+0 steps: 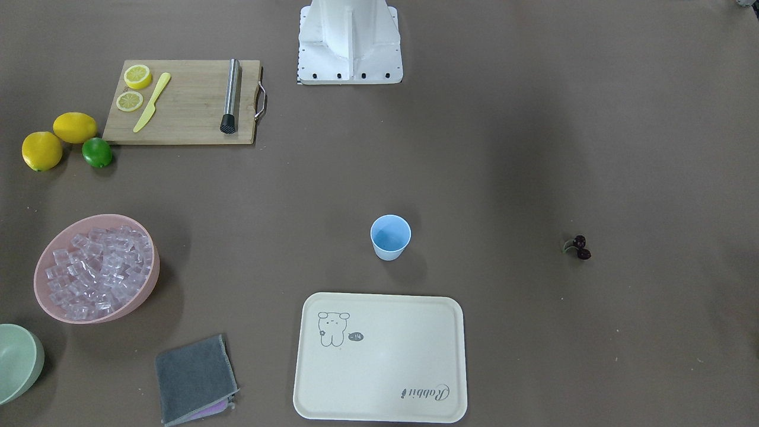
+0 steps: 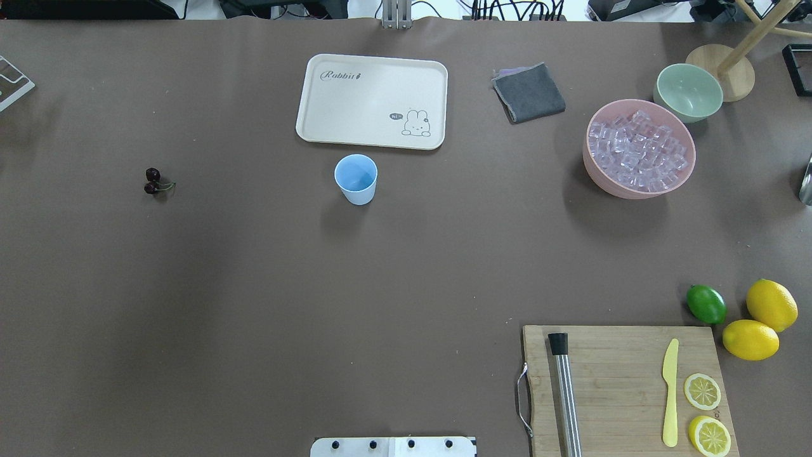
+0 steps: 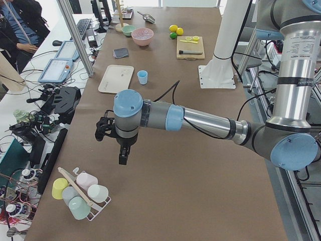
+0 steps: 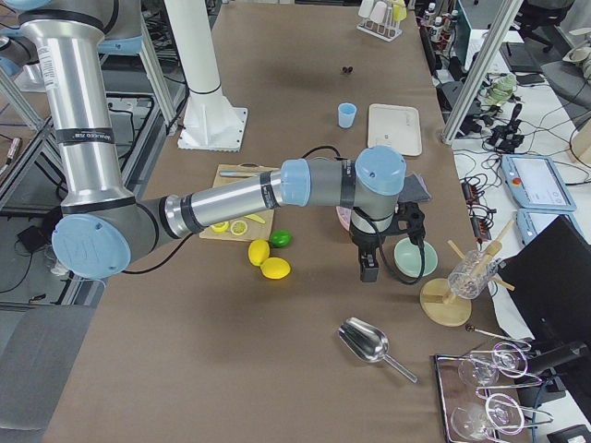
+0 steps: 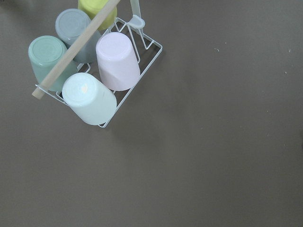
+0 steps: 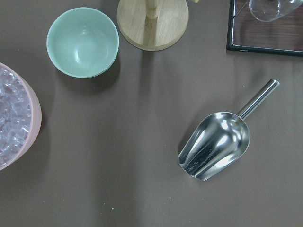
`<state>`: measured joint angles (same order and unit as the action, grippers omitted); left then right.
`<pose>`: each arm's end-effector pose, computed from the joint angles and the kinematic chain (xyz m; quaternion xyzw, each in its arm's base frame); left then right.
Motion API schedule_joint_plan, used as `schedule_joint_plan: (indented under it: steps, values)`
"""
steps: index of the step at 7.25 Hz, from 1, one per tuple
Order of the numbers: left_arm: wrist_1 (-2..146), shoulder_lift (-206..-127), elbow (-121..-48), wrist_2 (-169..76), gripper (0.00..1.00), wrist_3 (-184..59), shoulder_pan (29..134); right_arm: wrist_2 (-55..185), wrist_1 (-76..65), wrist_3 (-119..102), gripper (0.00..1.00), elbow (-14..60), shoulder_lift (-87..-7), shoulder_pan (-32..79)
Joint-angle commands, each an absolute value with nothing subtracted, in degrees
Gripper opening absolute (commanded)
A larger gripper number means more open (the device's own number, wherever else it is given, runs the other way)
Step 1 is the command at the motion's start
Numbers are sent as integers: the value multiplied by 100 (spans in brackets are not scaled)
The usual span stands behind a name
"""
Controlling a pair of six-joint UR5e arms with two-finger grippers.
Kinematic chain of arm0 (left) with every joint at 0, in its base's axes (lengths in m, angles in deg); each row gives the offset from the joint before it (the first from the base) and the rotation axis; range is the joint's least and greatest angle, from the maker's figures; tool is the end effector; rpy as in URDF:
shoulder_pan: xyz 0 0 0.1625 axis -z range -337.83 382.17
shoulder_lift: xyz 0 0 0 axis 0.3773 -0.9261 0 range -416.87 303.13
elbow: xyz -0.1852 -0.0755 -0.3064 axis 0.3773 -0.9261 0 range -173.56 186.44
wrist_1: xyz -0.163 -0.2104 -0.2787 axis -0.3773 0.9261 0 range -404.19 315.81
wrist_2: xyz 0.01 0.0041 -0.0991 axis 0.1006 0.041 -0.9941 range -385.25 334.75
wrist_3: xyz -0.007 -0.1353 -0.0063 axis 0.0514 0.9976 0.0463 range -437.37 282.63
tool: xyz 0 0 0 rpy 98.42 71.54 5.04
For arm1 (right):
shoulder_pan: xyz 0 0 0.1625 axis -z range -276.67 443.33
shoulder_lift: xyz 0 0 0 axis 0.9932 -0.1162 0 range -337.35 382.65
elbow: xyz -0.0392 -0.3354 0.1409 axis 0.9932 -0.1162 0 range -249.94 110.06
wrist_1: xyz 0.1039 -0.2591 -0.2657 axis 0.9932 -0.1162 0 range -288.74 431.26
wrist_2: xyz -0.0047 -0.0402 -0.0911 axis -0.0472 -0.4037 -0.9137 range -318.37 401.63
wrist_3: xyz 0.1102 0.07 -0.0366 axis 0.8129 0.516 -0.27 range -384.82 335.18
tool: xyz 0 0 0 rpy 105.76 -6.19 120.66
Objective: Put ice and cherries in cup
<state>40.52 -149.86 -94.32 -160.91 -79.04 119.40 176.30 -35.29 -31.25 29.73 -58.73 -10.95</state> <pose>-0.0969 -0.4744 0.5210 0.0979 0.3805 -0.0160 0.9194 0.0753 -0.4965 0.5041 0.0494 -0.3770 -0.0231 0.9246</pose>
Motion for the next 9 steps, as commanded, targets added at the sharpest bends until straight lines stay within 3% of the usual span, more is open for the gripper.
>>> schedule_joint_plan:
  steps: [1,9]
  values:
    - [4071,-14977,-9463,-16087,98,-7957,11946,17628,-3526,-3107,100,2964,-5934,-1098]
    - [4045,-14994,-9534,-16060,98,-7878,11911,17751,-3210,-3027,99,3034,-5891,-913]
